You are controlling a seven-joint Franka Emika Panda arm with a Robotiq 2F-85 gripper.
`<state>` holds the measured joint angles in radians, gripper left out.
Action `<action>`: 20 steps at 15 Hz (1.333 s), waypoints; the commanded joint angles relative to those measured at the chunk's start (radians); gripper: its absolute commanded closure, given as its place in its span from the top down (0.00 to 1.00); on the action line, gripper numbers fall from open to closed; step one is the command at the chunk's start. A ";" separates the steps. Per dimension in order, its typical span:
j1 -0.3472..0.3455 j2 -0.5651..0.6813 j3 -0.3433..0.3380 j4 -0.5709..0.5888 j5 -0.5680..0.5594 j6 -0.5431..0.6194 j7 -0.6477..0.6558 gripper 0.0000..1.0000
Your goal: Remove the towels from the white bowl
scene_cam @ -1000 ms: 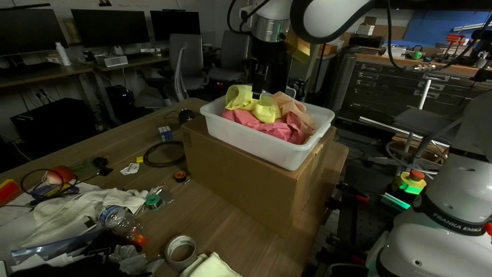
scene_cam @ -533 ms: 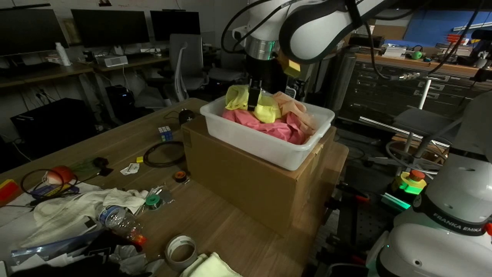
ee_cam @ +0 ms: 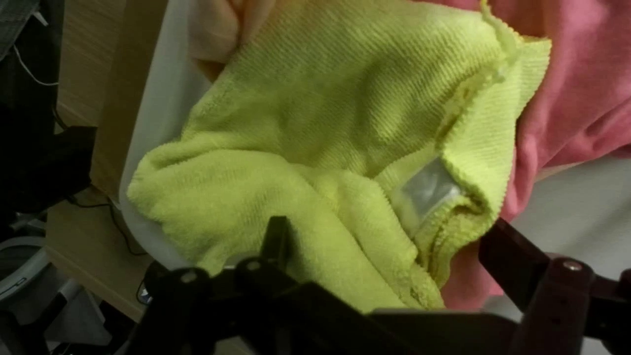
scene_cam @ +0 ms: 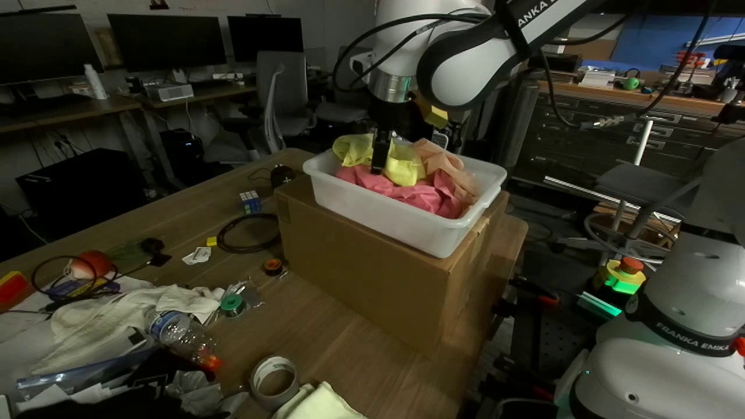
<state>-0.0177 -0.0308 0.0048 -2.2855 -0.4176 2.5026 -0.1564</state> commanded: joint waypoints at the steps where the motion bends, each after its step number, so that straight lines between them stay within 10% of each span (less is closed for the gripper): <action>1: -0.008 0.013 -0.015 0.013 -0.007 0.031 -0.016 0.74; 10: -0.006 0.004 -0.018 0.010 0.024 0.021 -0.029 0.05; 20: -0.019 -0.200 -0.013 -0.076 0.020 0.085 0.143 0.04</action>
<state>-0.0251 -0.1031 -0.0077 -2.2973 -0.3859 2.5365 -0.0771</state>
